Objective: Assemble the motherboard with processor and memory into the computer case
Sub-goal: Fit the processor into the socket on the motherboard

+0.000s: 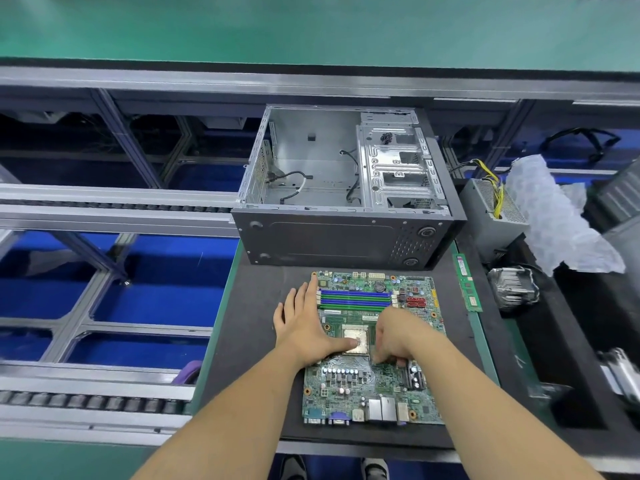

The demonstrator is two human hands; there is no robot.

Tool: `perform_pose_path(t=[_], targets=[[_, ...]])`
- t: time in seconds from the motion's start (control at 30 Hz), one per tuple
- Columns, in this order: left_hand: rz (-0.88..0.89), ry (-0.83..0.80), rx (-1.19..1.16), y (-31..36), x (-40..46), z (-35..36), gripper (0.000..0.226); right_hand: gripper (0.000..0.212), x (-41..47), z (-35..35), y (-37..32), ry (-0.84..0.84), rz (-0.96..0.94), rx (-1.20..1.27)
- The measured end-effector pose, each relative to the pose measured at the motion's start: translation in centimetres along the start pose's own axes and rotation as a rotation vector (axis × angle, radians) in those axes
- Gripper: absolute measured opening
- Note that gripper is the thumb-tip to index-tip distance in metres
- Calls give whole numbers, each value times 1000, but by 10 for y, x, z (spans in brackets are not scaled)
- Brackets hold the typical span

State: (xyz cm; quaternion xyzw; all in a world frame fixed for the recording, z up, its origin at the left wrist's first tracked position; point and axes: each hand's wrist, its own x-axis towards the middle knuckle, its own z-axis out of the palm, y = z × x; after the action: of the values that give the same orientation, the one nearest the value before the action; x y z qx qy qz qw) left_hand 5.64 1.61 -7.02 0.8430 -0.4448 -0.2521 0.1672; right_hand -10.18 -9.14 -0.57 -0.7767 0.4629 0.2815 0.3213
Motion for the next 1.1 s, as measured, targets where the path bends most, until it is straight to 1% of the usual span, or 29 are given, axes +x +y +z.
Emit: perform_pose_path(t=[0.07, 0.17, 0.23, 0.3, 0.47, 0.7, 0.8, 0.87, 0.93, 0.97, 1.0, 1.07, 1.1], targets=[[1, 2, 4, 0, 0, 0, 146, 23, -1, 1, 6, 18, -42, 14], [2, 4, 10, 0, 1, 0, 146, 28, -2, 3, 13, 49, -104, 40], [3, 4, 8, 0, 1, 0, 146, 29, -1, 5, 13, 67, -119, -2], [2, 6, 3, 0, 1, 1, 145, 30, 1, 6, 11, 84, -119, -39], [-6, 10, 4, 0, 1, 1, 147, 30, 1, 6, 12, 94, -105, -17], [-3, 39, -1, 2, -2, 1, 145, 31, -6, 6, 3, 124, -54, -76], [9, 63, -23, 1, -4, 1, 144, 33, -7, 13, 3, 191, -61, -125], [13, 70, -31, 1, -4, 1, 143, 32, -7, 18, 9, 216, -103, -76], [18, 55, -28, 1, -3, -1, 142, 35, -8, 14, 18, 201, -162, 60], [20, 43, -33, 1, -2, -2, 137, 39, -8, 9, 24, 237, -174, 160], [20, 40, -40, 0, -1, -5, 129, 42, -6, 2, 31, 327, -160, 261], [25, 94, -45, -1, 2, -9, 100, 44, -1, -14, 48, 604, -41, 429], [36, 149, -20, 0, 3, -11, 86, 38, 1, -21, 59, 719, 35, 487]])
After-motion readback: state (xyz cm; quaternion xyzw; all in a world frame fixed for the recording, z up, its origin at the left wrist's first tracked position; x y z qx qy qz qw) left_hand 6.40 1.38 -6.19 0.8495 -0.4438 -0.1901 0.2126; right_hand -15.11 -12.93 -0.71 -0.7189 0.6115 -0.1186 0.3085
